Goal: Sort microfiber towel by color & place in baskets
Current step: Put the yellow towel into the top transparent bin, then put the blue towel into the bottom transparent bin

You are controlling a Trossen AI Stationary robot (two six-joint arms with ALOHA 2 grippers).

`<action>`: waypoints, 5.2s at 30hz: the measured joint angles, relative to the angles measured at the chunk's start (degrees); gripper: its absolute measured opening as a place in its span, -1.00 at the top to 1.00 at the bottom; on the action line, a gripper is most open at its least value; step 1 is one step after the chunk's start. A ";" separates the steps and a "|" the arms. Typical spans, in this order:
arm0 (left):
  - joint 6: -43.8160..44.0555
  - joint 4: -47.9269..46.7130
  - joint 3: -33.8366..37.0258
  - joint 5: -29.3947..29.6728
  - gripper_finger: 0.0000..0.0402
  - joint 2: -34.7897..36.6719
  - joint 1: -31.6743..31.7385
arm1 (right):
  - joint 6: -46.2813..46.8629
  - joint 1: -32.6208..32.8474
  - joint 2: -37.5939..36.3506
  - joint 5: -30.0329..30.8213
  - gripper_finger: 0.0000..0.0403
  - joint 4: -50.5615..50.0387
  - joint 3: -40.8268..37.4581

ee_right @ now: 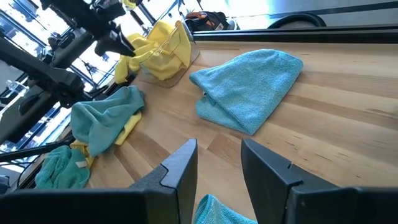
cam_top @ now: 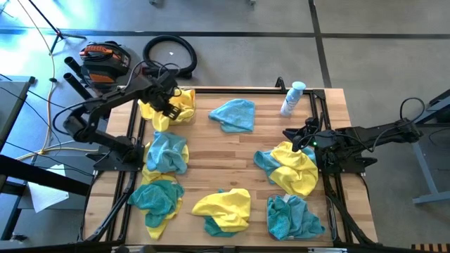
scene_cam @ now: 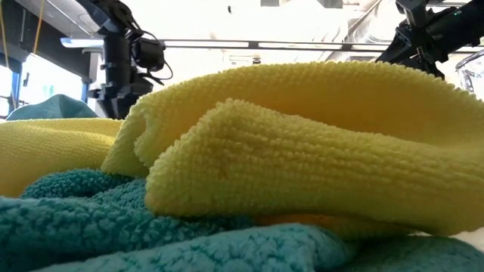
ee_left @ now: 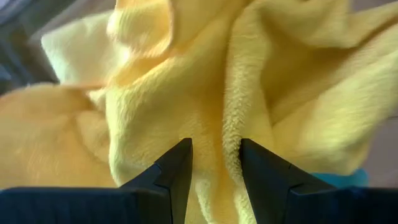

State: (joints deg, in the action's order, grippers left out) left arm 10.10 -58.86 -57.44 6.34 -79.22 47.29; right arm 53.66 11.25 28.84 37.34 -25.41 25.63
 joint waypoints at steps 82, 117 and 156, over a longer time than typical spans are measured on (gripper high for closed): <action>22.12 24.34 7.63 7.78 0.52 16.37 -32.26 | -27.46 -1.80 14.17 -0.75 0.41 17.53 0.02; 28.88 11.41 13.58 5.82 0.52 25.28 -54.50 | -31.18 -22.41 72.19 -24.30 0.41 -5.63 55.76; 82.36 -9.04 -15.92 10.10 0.98 -7.42 -86.19 | -10.20 3.11 47.09 -17.44 0.41 -2.27 25.92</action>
State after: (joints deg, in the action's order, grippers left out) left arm 92.47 -67.90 -73.36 16.45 -86.64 -38.90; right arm 43.46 14.36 75.94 19.90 -27.68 51.55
